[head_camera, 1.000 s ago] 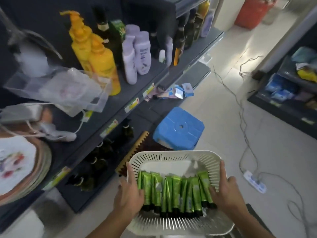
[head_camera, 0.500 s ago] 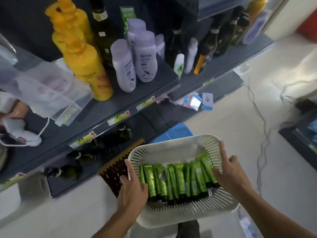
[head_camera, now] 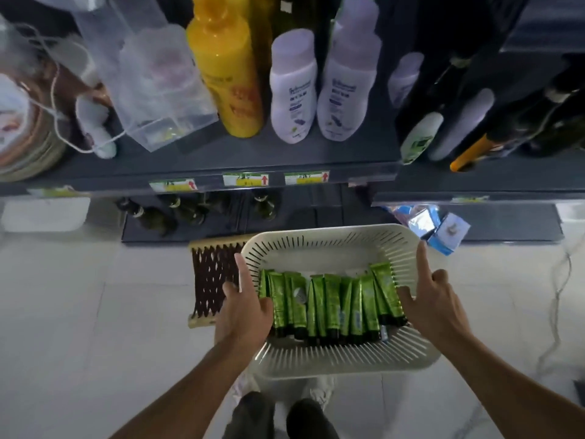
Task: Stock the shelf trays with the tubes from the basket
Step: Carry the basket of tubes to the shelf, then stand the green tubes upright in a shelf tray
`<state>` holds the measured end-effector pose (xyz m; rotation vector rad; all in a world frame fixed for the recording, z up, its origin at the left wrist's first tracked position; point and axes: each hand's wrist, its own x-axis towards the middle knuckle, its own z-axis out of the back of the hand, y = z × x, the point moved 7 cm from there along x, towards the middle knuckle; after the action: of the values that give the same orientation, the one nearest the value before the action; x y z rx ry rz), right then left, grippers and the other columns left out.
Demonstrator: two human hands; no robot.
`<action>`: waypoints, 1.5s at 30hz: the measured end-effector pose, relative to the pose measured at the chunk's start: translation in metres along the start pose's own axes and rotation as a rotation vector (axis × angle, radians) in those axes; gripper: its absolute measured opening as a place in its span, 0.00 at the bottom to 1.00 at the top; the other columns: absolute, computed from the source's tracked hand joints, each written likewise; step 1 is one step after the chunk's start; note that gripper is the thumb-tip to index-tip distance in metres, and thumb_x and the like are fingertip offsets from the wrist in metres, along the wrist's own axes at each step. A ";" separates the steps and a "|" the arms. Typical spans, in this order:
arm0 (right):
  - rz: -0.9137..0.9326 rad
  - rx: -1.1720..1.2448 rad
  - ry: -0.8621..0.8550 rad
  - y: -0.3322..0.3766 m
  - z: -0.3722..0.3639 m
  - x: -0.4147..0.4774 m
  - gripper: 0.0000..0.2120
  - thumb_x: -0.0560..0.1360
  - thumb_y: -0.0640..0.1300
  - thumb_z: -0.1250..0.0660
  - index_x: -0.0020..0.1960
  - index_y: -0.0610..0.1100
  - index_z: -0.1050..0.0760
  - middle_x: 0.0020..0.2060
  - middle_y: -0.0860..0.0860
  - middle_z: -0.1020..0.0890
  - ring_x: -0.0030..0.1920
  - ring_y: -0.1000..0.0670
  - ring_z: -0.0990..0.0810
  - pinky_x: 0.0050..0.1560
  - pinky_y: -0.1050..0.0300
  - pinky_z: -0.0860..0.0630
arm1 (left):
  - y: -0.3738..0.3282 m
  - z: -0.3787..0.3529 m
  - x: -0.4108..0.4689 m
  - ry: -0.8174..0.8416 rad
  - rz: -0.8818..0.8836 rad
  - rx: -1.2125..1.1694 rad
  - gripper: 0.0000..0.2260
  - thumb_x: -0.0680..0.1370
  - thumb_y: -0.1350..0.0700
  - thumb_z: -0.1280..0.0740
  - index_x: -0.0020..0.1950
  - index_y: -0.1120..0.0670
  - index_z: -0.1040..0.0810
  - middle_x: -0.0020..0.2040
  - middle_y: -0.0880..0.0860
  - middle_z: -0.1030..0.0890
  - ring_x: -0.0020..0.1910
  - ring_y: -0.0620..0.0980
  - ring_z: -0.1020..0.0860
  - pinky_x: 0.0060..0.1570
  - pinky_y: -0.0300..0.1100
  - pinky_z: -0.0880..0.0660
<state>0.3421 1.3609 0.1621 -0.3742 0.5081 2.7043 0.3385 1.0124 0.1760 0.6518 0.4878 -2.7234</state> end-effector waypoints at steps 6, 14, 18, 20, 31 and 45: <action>0.036 -0.062 0.014 -0.001 -0.002 0.012 0.48 0.74 0.48 0.32 0.78 0.55 0.66 0.42 0.43 0.29 0.34 0.45 0.27 0.31 0.50 0.26 | 0.001 -0.005 0.007 -0.017 -0.065 -0.015 0.42 0.81 0.50 0.38 0.79 0.48 0.70 0.61 0.57 0.29 0.38 0.48 0.24 0.31 0.41 0.29; 0.147 -0.271 -0.241 0.028 0.016 0.000 0.39 0.69 0.49 0.30 0.76 0.43 0.43 0.64 0.37 0.34 0.60 0.37 0.34 0.56 0.40 0.33 | -0.011 0.011 0.004 -0.289 -0.178 0.114 0.34 0.76 0.53 0.33 0.79 0.58 0.43 0.68 0.61 0.34 0.63 0.58 0.30 0.55 0.51 0.24; 0.333 -0.157 -0.113 0.059 -0.005 0.003 0.21 0.74 0.46 0.34 0.66 0.43 0.31 0.61 0.43 0.27 0.60 0.44 0.32 0.60 0.44 0.28 | -0.061 -0.004 0.004 -0.219 -0.459 0.026 0.21 0.77 0.53 0.35 0.70 0.54 0.30 0.67 0.52 0.29 0.62 0.50 0.29 0.63 0.47 0.26; 0.357 -0.118 0.051 0.068 -0.036 0.016 0.18 0.76 0.48 0.37 0.64 0.44 0.30 0.61 0.46 0.27 0.61 0.46 0.31 0.60 0.46 0.26 | -0.077 -0.036 0.015 0.007 -0.475 -0.024 0.16 0.80 0.53 0.35 0.67 0.51 0.29 0.63 0.48 0.26 0.55 0.44 0.25 0.59 0.42 0.24; 0.542 -0.447 0.506 0.062 -0.162 0.065 0.22 0.80 0.56 0.50 0.67 0.46 0.31 0.65 0.46 0.26 0.65 0.41 0.35 0.65 0.42 0.36 | -0.100 -0.133 0.084 0.014 -0.423 0.436 0.13 0.78 0.53 0.35 0.60 0.54 0.19 0.62 0.57 0.25 0.62 0.56 0.29 0.61 0.53 0.29; 0.478 0.093 0.346 0.079 -0.051 0.023 0.11 0.71 0.55 0.28 0.50 0.51 0.21 0.38 0.54 0.18 0.42 0.49 0.18 0.42 0.56 0.24 | -0.108 -0.046 0.025 -0.016 -0.459 0.303 0.07 0.80 0.58 0.38 0.58 0.53 0.26 0.50 0.53 0.19 0.45 0.55 0.18 0.43 0.49 0.21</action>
<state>0.3001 1.2790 0.1325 -0.7903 0.9182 3.0648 0.2962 1.1228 0.1529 0.6554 0.2427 -3.2762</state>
